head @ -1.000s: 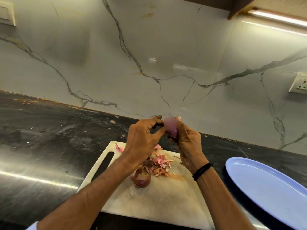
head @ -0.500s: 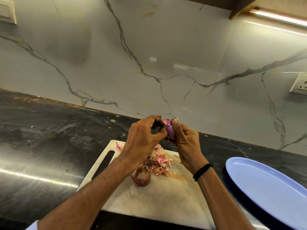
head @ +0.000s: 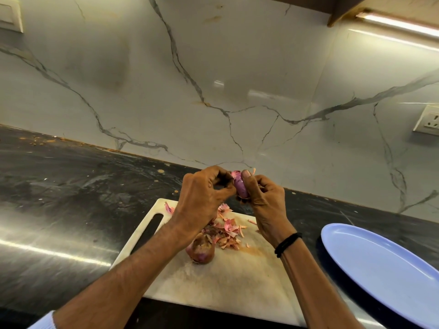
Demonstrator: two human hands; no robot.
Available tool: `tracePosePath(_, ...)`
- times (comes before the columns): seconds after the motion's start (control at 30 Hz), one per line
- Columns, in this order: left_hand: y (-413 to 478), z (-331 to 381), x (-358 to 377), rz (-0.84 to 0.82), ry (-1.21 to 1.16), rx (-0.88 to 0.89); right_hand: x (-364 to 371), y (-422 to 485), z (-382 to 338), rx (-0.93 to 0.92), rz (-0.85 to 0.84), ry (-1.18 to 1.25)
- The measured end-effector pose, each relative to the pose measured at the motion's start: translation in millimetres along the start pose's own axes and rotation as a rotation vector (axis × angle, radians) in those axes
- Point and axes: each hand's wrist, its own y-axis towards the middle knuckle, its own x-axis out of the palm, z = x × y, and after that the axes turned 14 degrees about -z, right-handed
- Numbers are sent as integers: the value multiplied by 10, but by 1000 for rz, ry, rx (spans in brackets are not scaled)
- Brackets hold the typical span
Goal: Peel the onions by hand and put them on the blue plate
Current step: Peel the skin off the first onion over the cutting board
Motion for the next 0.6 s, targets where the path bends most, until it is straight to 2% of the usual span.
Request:
tracePosePath(0.27, 11, -17, -9, 5, 125, 46, 22, -6, -6, -12, -33, 16)
tracePosePath(0.43, 30, -8, -73, 4, 0, 0, 16, 5, 5, 6, -36, 27)
tracePosePath(0.6, 66, -52, -47, 57, -101, -145, 38, 23, -13, 6, -14, 79)
